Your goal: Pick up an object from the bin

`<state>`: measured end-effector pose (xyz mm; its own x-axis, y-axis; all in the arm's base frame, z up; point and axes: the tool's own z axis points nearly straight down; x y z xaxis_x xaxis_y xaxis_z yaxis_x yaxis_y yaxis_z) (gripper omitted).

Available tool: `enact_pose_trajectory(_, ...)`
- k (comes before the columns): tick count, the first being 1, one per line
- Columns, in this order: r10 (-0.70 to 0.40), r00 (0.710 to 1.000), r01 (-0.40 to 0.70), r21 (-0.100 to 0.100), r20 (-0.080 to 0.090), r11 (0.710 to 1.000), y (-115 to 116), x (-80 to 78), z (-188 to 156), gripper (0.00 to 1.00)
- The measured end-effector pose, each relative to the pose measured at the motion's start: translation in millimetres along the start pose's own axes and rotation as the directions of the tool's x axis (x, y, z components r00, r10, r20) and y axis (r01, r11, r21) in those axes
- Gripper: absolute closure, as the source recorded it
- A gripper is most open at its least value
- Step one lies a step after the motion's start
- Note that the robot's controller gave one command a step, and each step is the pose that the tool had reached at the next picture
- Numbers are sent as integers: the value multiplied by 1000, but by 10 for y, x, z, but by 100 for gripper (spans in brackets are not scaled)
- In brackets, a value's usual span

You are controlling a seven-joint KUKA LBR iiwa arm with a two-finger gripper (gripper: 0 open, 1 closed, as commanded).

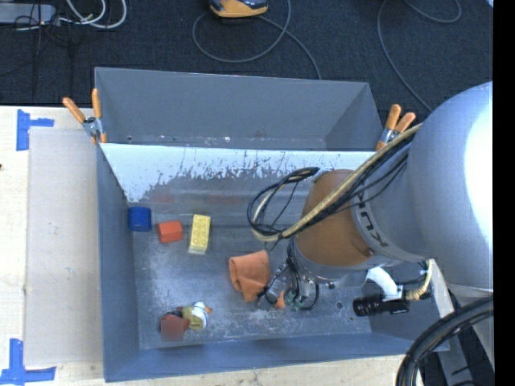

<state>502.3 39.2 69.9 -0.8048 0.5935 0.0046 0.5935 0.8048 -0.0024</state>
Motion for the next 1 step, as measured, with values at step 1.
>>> enact_pose_trajectory(1,0,1000,0,0,0,1000,0,0,0,100)
